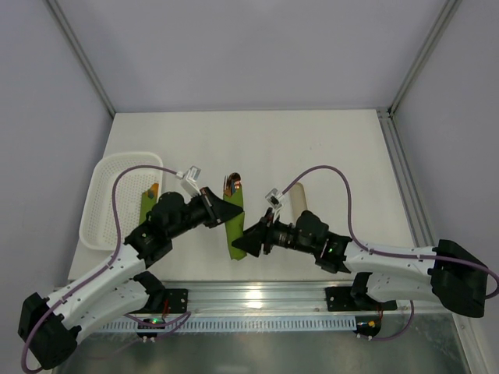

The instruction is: Place the utensils on the paper napkin and roll it up

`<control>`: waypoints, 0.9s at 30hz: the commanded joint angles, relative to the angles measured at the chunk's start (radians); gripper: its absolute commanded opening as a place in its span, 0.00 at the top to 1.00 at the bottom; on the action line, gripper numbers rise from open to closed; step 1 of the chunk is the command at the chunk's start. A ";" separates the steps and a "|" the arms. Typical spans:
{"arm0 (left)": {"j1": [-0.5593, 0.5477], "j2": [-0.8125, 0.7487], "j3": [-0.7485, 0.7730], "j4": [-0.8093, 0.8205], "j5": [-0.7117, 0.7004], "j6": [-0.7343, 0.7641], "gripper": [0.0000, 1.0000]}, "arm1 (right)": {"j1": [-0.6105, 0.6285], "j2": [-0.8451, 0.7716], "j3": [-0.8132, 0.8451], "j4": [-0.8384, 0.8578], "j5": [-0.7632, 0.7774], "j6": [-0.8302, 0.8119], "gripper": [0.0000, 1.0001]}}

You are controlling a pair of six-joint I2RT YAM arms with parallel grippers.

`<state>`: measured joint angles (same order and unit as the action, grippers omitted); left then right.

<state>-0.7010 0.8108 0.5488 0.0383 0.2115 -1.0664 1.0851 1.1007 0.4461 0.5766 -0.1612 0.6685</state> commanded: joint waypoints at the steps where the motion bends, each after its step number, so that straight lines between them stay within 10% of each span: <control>1: -0.003 -0.019 0.000 0.080 0.035 -0.009 1.00 | -0.008 0.022 0.002 0.121 -0.037 0.016 0.45; 14: -0.002 -0.038 -0.015 0.107 0.043 -0.023 1.00 | -0.022 0.085 -0.023 0.285 -0.109 0.068 0.54; 27: -0.002 -0.045 -0.006 0.080 0.032 -0.004 1.00 | -0.039 0.102 -0.052 0.353 -0.141 0.102 0.96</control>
<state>-0.7010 0.7761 0.5320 0.0784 0.2359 -1.0599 1.0439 1.2129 0.3935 0.8463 -0.2882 0.8089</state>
